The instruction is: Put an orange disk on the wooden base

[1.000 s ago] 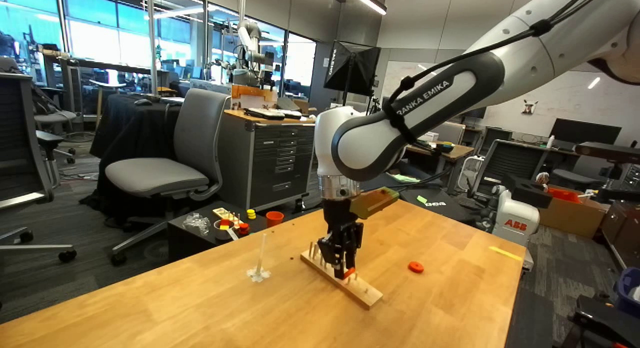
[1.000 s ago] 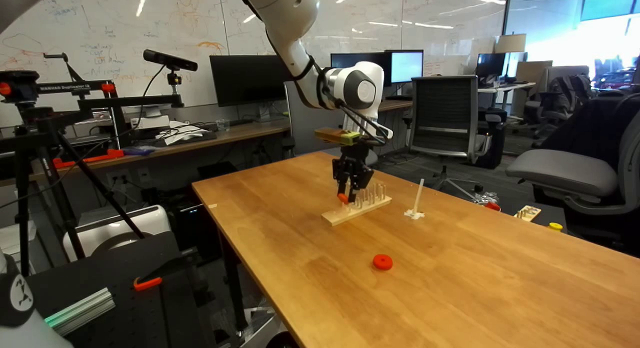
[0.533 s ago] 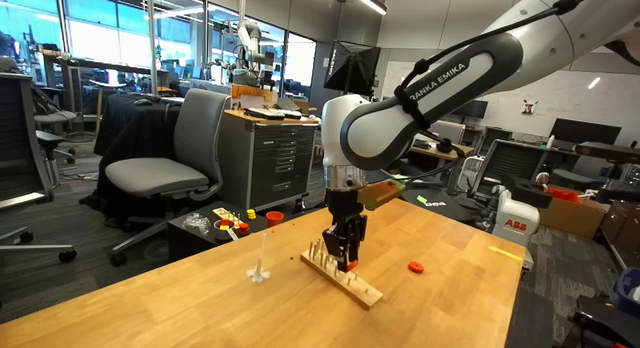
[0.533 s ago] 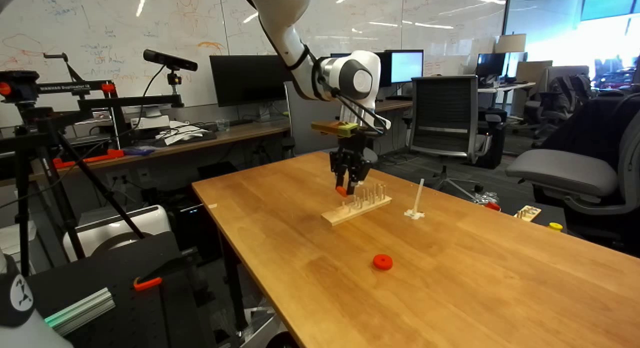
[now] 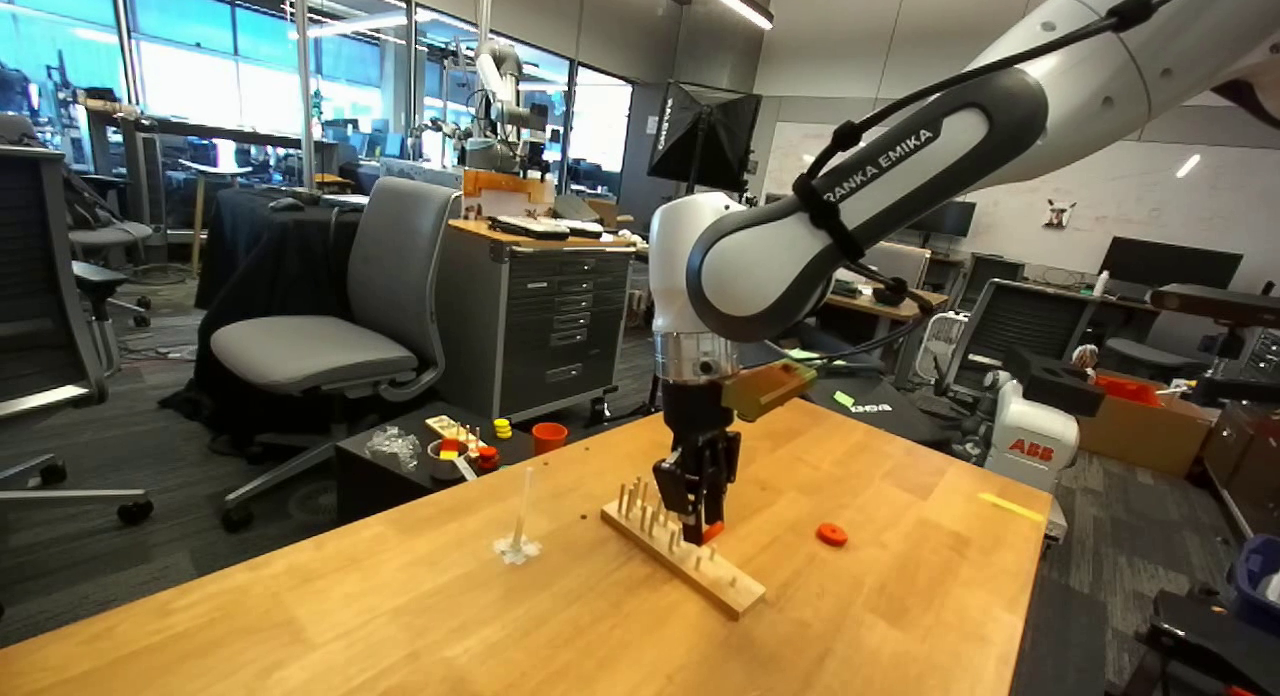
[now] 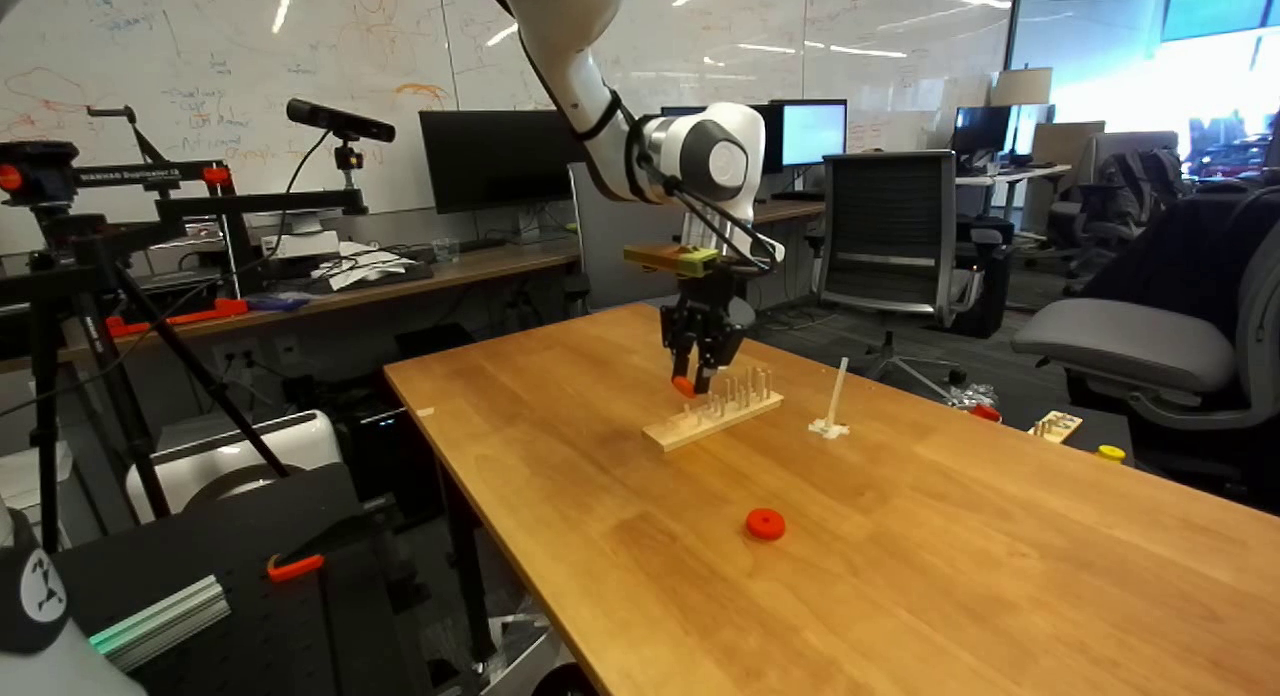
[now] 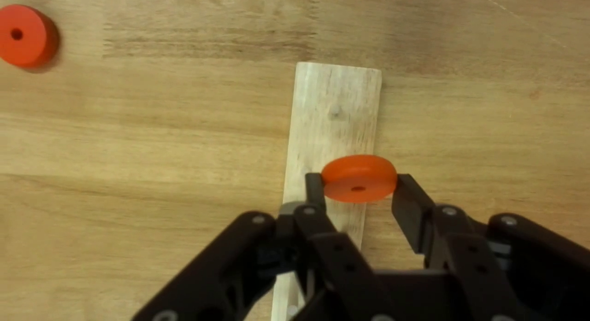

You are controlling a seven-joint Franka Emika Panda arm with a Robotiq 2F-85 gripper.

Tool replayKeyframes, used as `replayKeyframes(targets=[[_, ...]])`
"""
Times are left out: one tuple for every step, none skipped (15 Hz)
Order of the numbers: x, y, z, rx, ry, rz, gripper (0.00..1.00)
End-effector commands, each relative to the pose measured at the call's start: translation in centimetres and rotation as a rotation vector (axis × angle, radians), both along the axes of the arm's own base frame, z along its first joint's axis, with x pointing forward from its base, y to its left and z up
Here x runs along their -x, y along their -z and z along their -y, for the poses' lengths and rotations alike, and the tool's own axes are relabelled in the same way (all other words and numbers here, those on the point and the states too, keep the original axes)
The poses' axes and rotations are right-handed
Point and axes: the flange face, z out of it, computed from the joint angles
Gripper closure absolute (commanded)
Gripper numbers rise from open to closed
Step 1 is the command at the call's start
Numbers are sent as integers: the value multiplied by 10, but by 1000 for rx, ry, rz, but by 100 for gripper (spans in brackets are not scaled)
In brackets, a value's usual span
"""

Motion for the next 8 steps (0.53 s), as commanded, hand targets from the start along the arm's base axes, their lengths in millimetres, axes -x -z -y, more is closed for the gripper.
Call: replayKeyframes(targets=[[3,-4,2,-23,-4,-7,82],[3,-3,2,-22,-4,-9,82],[3,-2,2,-22,-4,-11,82],[3,-1,2,-22,-5,-12,82],[3,0,2,-21,-7,-12,82],[3,1,2,-21,-9,-14,82],[3,2,1,-21,-10,-16,82],[3,3,1,-20,-11,-15,82]])
